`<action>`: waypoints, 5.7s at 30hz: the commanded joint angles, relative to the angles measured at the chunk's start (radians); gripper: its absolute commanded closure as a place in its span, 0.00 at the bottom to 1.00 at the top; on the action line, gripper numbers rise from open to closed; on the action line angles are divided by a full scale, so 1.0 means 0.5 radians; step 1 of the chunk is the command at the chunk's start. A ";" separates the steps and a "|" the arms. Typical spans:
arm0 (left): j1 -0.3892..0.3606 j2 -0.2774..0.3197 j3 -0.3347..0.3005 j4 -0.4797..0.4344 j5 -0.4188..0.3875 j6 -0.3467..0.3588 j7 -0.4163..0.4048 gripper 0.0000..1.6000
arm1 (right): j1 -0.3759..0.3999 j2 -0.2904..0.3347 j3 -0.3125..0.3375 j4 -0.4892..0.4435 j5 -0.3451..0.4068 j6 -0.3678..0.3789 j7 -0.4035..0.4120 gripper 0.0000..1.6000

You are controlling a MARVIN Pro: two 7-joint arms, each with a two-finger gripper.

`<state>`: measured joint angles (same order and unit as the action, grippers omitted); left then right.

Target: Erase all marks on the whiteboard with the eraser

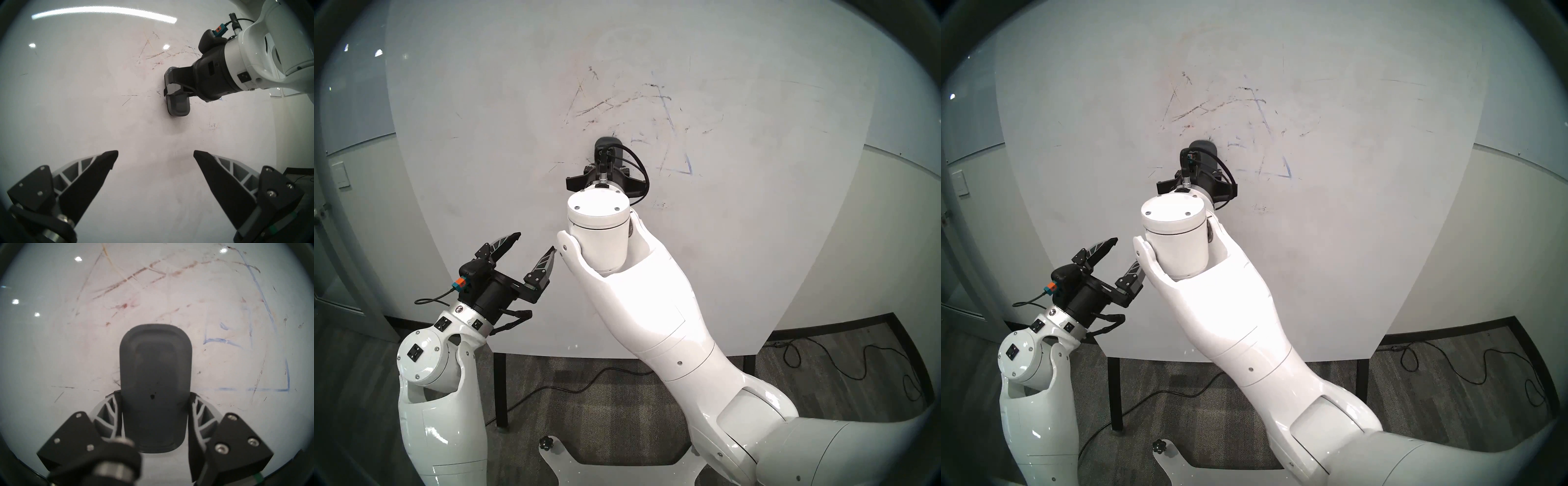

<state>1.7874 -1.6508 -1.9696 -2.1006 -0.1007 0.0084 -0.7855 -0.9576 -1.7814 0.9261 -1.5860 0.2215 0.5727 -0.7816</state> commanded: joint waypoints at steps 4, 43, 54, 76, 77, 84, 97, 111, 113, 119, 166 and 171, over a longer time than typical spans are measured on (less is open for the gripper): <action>-0.005 0.001 0.004 -0.031 -0.011 -0.005 0.004 0.00 | 0.097 0.023 0.097 0.009 -0.026 -0.043 -0.026 1.00; -0.013 0.003 0.002 -0.017 -0.006 -0.007 -0.003 0.00 | 0.066 0.390 0.469 -0.112 0.040 -0.075 -0.062 1.00; -0.017 0.004 0.001 -0.007 -0.005 -0.007 -0.004 0.00 | 0.050 0.447 0.468 -0.113 0.030 -0.089 -0.101 1.00; -0.026 0.005 0.001 0.009 -0.004 -0.008 -0.005 0.00 | 0.034 0.569 0.478 -0.116 0.016 -0.133 -0.183 1.00; -0.026 0.005 0.001 0.009 -0.004 -0.008 -0.005 0.00 | 0.032 0.580 0.483 -0.117 0.016 -0.136 -0.185 1.00; -0.028 0.006 0.001 0.013 -0.004 -0.008 -0.006 0.00 | 0.028 0.615 0.486 -0.116 0.007 -0.154 -0.217 1.00; -0.032 0.006 0.001 0.015 -0.004 -0.009 -0.006 0.00 | 0.029 0.728 0.557 -0.107 0.004 -0.206 -0.271 1.00; -0.031 0.006 0.001 0.006 -0.006 -0.011 -0.008 0.00 | 0.049 0.880 0.740 -0.029 0.052 -0.274 -0.325 1.00; -0.029 0.006 0.000 0.002 -0.007 -0.012 -0.008 0.00 | 0.053 0.898 0.771 -0.015 0.085 -0.281 -0.308 1.00; -0.018 0.003 0.001 -0.016 -0.010 -0.012 -0.007 0.00 | 0.039 0.878 0.839 -0.016 0.229 -0.269 -0.116 1.00; -0.007 0.003 0.003 -0.027 -0.011 -0.008 0.001 0.00 | -0.150 0.876 0.273 -0.620 0.400 -0.074 0.181 1.00; -0.005 0.002 0.004 -0.030 -0.012 -0.007 0.003 0.00 | -0.175 0.898 0.253 -0.703 0.435 -0.034 0.208 1.00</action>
<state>1.7861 -1.6493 -1.9698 -2.0930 -0.1009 0.0064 -0.7873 -1.0358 -1.3257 1.0733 -1.8737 0.4156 0.5390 -0.7071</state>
